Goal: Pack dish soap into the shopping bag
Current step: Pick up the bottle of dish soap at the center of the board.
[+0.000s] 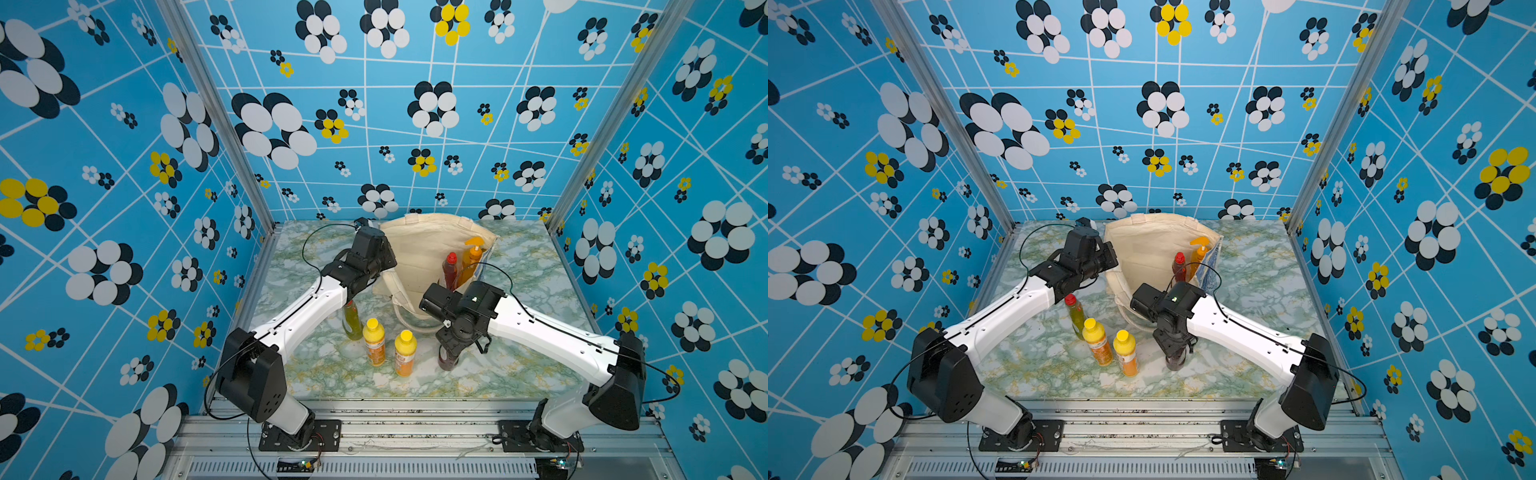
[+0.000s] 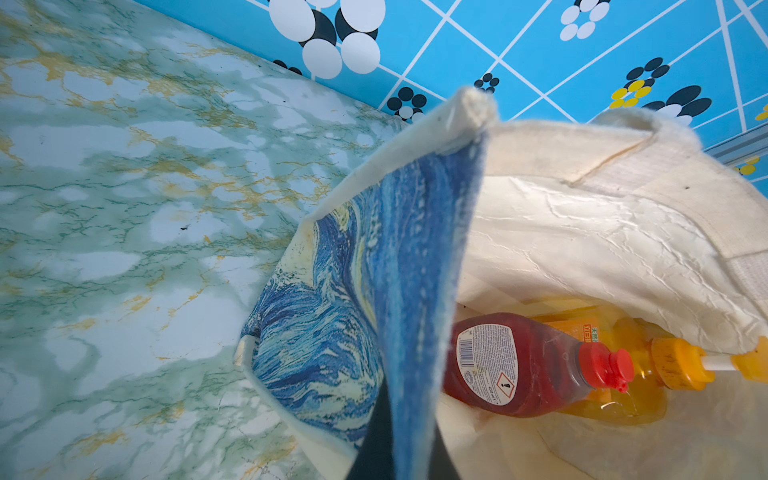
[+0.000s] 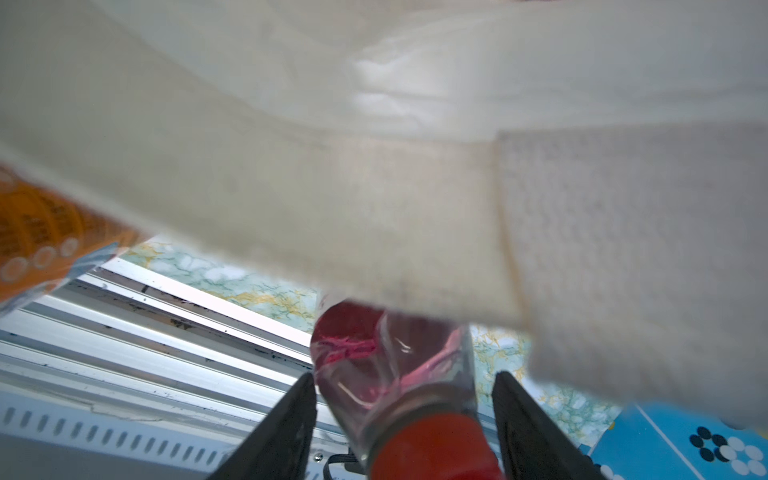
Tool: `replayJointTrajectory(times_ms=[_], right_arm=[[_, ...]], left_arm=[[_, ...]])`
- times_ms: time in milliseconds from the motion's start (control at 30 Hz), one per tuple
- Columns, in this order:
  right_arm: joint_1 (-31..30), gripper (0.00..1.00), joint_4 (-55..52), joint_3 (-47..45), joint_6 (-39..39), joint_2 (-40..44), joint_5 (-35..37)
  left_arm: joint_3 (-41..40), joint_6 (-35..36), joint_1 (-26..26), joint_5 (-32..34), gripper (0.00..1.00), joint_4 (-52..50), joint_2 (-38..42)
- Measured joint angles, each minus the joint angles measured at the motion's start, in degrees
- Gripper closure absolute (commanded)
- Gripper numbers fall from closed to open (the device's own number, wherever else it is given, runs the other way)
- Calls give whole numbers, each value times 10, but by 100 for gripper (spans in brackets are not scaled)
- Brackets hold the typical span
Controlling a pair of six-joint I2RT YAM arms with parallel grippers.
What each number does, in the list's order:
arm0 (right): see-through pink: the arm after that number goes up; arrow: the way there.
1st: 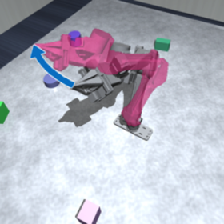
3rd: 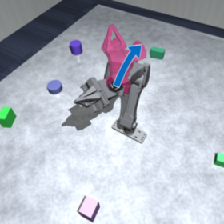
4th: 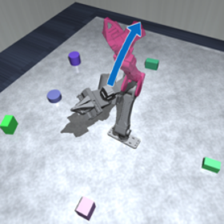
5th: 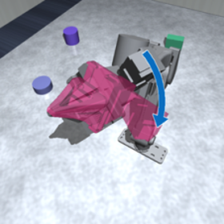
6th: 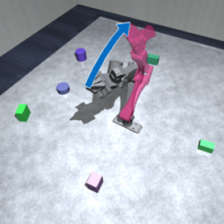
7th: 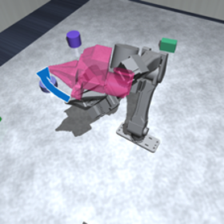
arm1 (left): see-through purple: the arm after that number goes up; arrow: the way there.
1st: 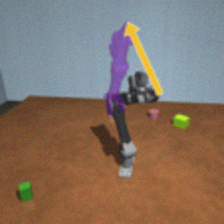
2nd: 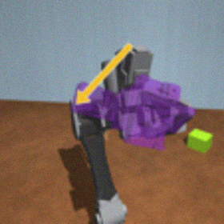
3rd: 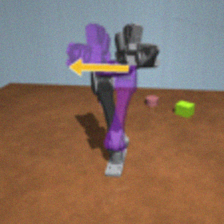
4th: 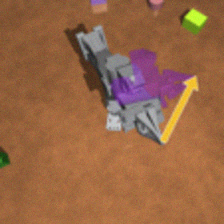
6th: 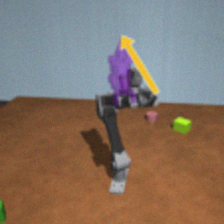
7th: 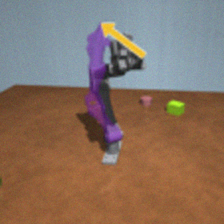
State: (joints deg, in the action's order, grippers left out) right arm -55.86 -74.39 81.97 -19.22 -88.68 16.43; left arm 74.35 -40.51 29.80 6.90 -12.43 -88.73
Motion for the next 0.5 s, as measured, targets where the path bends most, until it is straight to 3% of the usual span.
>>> replayJointTrajectory(times_ms=[233,500], right_arm=[[0,19,24,2,-90,0,-8],[1,24,76,-32,-195,16,-15]], left_arm=[[4,0,0,0,100,-4,-1],[4,0,0,0,100,-5,-1]])
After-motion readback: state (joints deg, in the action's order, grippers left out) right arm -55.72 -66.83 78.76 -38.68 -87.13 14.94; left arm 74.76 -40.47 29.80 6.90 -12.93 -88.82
